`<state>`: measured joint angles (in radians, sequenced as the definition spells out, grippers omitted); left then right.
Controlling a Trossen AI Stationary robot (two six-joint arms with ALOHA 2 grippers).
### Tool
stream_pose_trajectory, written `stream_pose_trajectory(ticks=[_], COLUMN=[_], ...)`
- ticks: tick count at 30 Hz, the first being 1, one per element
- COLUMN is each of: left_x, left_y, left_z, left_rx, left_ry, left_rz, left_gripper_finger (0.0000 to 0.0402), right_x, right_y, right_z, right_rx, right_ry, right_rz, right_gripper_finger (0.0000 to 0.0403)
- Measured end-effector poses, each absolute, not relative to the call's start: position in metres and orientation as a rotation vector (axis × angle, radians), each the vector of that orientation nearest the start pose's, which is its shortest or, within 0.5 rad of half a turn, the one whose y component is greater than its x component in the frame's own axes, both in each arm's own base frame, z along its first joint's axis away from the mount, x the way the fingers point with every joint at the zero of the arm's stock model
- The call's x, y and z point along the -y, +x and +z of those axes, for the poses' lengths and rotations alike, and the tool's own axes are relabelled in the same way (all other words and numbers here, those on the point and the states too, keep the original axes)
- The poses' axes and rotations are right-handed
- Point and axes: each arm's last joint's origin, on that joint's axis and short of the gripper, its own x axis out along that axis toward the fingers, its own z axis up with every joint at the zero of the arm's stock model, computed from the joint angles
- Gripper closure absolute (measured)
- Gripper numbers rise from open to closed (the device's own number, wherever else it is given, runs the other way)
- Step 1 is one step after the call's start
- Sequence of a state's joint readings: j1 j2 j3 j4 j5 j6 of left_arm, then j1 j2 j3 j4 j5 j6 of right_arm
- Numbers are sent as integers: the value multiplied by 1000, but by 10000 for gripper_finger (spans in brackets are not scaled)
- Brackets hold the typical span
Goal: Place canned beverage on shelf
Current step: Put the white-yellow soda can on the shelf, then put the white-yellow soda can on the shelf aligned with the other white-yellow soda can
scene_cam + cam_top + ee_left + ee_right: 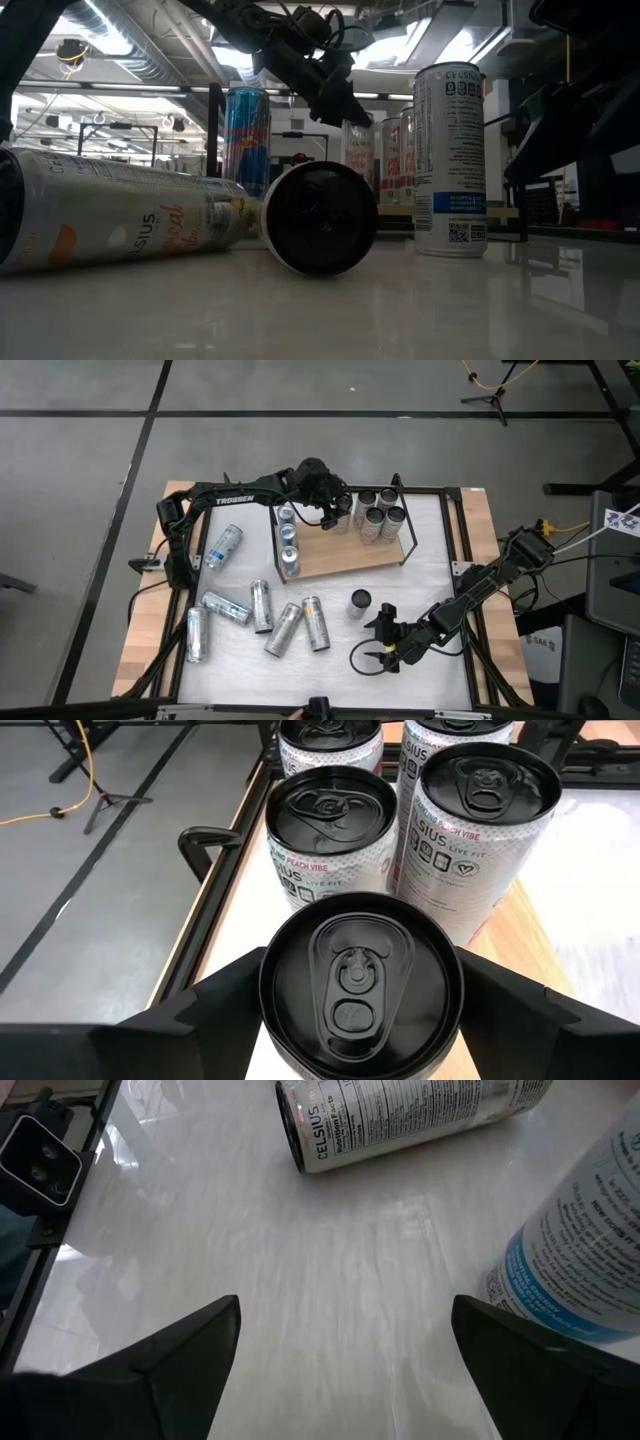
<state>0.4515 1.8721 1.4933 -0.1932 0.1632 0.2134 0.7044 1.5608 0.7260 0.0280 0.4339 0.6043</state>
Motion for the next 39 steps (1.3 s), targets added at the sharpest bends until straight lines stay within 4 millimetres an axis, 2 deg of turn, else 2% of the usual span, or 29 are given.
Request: stream_pose_trajectory(ticks=[10,22,32,35,39], left_x=[-183,-183,-183,-182,-179], left_y=[388,388,389,389,385], left_z=[269,270,272,276,292], left_rx=[-576,-571,-545,-538,-501], left_ry=[38,39,21,26,40], left_rz=[236,234,245,250,256], left_gripper_finger=[118,52,50,50,49], right_x=[-179,-179,-179,-179,-179], right_y=[230,230,230,230,230], right_z=[158,158,158,158,158], right_rx=[-722,-722,-722,-722,-722], right_ry=[141,141,141,141,142], right_rz=[41,41,41,41,41], right_gripper_finger=[45,45,45,45,45])
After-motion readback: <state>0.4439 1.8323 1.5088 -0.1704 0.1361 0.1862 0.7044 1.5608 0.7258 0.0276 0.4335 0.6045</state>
